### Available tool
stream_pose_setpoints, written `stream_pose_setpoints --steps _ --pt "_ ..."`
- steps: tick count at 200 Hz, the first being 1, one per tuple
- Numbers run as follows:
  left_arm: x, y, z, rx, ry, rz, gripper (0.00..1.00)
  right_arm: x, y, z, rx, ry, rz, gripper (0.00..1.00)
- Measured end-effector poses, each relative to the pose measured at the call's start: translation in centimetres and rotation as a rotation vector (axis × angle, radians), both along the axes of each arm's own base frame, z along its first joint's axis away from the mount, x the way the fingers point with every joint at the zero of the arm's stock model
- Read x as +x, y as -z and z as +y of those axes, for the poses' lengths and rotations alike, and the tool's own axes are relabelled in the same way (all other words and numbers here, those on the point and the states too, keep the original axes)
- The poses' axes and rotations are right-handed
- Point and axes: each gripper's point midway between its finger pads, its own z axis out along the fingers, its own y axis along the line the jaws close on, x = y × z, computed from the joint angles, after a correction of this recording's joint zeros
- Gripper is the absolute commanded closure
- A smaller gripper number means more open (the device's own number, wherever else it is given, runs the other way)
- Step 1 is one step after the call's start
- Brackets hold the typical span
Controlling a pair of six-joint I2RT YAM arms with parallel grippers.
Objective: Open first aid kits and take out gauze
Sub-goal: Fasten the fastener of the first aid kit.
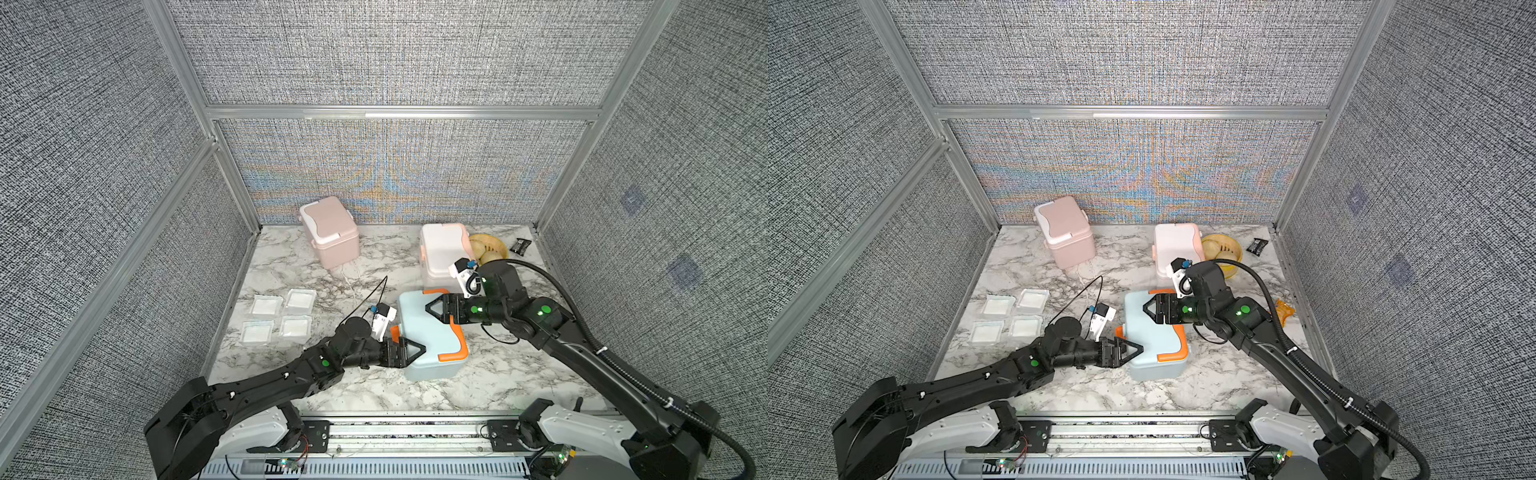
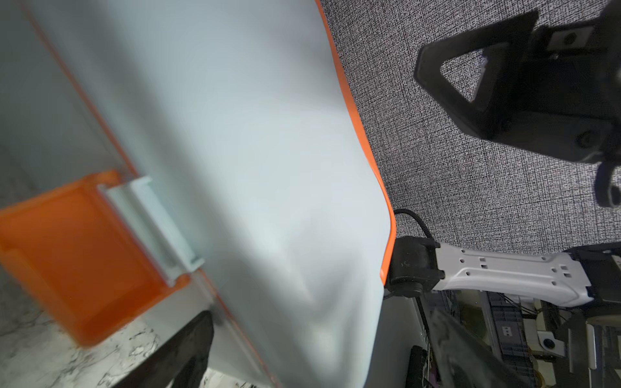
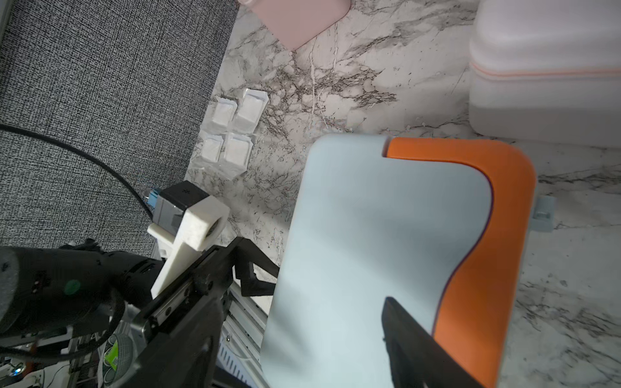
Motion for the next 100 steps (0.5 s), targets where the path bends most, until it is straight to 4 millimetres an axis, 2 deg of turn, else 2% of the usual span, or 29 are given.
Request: stream_pose_setpoints --steps 28,57,75,100 --pt "0.2 -1.6 1.3 -0.024 -0.048 -0.058 0.0 -0.5 -0.3 0.6 -0.085 -0.022 -0.032 0.3" --pt "1.2 -3.1 3.6 -0.008 -0.123 -0.13 0.0 -0.7 -0.4 1.2 -0.225 -0.038 -0.08 0.32" --pt "2.3 -3.1 5.2 0.022 -0.174 -0.145 0.0 -0.7 0.1 1.5 -0.326 -0.046 -0.1 0.35" --pt "4.1 -1.9 7.0 0.064 -0.248 -0.119 0.0 -0.5 0.6 1.9 -0.441 -0.061 -0.116 0.42"
